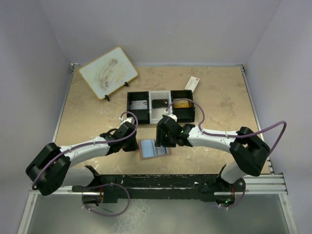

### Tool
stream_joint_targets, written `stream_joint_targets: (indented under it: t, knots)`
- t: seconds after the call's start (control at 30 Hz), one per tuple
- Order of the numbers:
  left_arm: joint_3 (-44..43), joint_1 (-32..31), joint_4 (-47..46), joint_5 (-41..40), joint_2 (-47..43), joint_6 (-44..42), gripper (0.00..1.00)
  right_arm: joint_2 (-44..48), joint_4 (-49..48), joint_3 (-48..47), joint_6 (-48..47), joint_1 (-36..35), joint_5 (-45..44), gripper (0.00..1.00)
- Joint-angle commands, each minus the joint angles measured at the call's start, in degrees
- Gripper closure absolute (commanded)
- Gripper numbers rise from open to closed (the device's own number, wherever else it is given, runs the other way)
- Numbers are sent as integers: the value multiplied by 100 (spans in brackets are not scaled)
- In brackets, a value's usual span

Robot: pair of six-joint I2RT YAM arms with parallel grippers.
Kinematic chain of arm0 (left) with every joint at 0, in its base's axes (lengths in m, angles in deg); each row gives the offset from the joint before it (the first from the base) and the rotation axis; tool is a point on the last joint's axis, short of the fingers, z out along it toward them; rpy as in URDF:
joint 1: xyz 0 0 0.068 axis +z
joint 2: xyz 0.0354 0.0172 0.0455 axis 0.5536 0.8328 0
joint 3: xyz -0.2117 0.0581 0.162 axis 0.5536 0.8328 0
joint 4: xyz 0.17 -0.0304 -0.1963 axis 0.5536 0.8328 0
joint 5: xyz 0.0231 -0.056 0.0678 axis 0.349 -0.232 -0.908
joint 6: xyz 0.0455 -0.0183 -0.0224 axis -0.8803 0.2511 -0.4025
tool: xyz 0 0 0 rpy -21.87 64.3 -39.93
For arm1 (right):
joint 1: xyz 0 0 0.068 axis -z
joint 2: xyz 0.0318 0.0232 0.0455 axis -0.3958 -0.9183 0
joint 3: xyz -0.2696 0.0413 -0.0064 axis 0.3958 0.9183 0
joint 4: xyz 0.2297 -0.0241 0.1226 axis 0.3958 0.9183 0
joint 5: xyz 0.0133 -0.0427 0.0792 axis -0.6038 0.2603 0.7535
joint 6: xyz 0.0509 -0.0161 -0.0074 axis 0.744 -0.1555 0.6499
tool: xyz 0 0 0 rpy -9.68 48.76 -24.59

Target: Take the credit cards out of the card holder

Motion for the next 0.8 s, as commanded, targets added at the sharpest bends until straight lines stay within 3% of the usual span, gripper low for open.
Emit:
stream_joint_targets:
  t: [0.0,0.43,0.77]
  knots:
    - [-34,-15,124,29,139,-139,100,209,-190,-249,-85,-52,104,46]
    - [-30,-14,117,11,117,-127,100,643,-1418,104,47,-49,861,45]
    - [-48,-15,336,-205,-94,-69,100,-306,-2434,-45,-87,-48,2125,44]
